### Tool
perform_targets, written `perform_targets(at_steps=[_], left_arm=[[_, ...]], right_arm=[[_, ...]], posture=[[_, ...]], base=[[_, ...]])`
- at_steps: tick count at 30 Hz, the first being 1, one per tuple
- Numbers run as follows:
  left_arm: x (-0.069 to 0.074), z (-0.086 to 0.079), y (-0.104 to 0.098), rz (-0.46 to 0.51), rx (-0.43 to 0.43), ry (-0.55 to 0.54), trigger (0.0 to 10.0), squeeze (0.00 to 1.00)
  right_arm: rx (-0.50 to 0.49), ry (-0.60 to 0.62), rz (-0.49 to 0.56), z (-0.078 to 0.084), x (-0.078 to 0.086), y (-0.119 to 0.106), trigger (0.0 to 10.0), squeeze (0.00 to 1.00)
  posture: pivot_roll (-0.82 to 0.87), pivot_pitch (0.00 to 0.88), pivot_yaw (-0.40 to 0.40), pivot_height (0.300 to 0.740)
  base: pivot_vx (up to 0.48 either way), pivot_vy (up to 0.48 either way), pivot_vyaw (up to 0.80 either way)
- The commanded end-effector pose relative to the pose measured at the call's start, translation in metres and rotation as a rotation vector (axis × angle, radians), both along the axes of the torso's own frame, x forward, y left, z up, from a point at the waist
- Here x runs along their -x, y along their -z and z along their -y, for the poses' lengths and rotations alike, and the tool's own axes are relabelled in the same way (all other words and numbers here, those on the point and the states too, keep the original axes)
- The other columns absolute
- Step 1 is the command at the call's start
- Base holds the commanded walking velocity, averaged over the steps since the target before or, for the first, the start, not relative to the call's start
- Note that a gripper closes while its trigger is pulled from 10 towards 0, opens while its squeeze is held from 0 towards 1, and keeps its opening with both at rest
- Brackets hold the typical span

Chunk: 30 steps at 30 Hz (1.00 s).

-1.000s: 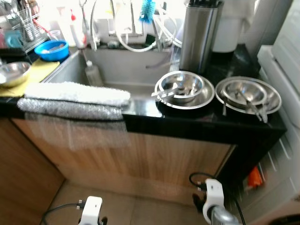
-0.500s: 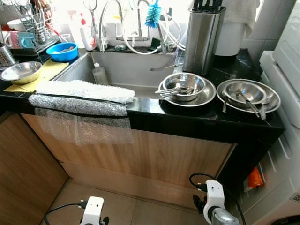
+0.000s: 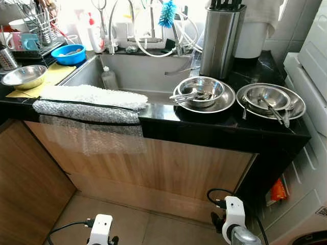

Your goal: Kitchen organization

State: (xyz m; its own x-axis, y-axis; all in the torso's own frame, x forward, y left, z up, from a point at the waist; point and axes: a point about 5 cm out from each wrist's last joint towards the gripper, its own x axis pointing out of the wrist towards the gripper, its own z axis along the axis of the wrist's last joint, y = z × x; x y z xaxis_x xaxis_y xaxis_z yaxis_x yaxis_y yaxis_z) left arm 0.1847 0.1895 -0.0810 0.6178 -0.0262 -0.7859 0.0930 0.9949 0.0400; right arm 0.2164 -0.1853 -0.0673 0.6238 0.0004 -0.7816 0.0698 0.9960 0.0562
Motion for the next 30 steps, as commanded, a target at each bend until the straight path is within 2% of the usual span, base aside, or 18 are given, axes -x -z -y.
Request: perform_targets(at_steps=[1, 4, 7, 12, 17, 20, 24, 30], left_arm=[[0.004, 0.001, 0.003, -0.032, -0.003, -0.005, 10.0, 0.0], [0.003, 0.008, 0.004, -0.036, 0.002, 0.001, 10.0, 0.0], [0.002, 0.014, 0.004, -0.034, 0.006, 0.006, 10.0, 0.0], [0.001, 0.014, 0.003, -0.034, 0.005, 0.007, 10.0, 0.0], [0.003, -0.011, 0.001, -0.035, -0.014, -0.009, 10.0, 0.0], [0.005, -0.019, 0.0, -0.036, -0.021, -0.013, 10.0, 0.0], [0.006, -0.024, -0.001, -0.031, -0.024, -0.013, 10.0, 0.0], [0.009, -0.021, 0.001, -0.037, -0.019, -0.009, 10.0, 0.0]], right_arm=[[-0.003, -0.002, -0.003, -0.002, -0.002, -0.001, 10.0, 0.0], [0.003, -0.01, -0.007, -0.002, -0.002, -0.001, 10.0, 0.0], [0.004, -0.009, 0.009, -0.002, -0.003, -0.002, 10.0, 0.0], [0.014, -0.014, -0.005, -0.002, -0.002, -0.001, 10.0, 0.0], [-0.001, -0.005, -0.011, -0.003, -0.002, 0.0, 10.0, 0.0], [0.003, -0.006, -0.003, -0.003, -0.002, -0.001, 10.0, 0.0], [0.005, -0.006, -0.001, -0.003, -0.002, -0.001, 10.0, 0.0], [0.005, -0.008, 0.0, -0.003, -0.002, -0.001, 10.0, 0.0]], posture=[[-0.01, 0.0, 0.057, 0.74], [-0.01, 0.0, 0.057, 0.74], [-0.01, 0.0, 0.057, 0.74], [-0.01, 0.0, 0.058, 0.74], [-0.01, 0.0, 0.061, 0.74], [-0.01, 0.0, 0.061, 0.74], [0.0, 0.0, 0.062, 0.74], [0.0, 0.0, 0.064, 0.74]], base=[[0.0, 0.315, -0.66], [0.0, 0.415, -0.69], [0.0, 0.48, 0.0], [0.0, 0.449, 0.0], [0.0, 0.466, -0.29], [0.0, 0.475, -0.43], [0.0, 0.206, 0.0], [0.0, 0.0, 0.0]])
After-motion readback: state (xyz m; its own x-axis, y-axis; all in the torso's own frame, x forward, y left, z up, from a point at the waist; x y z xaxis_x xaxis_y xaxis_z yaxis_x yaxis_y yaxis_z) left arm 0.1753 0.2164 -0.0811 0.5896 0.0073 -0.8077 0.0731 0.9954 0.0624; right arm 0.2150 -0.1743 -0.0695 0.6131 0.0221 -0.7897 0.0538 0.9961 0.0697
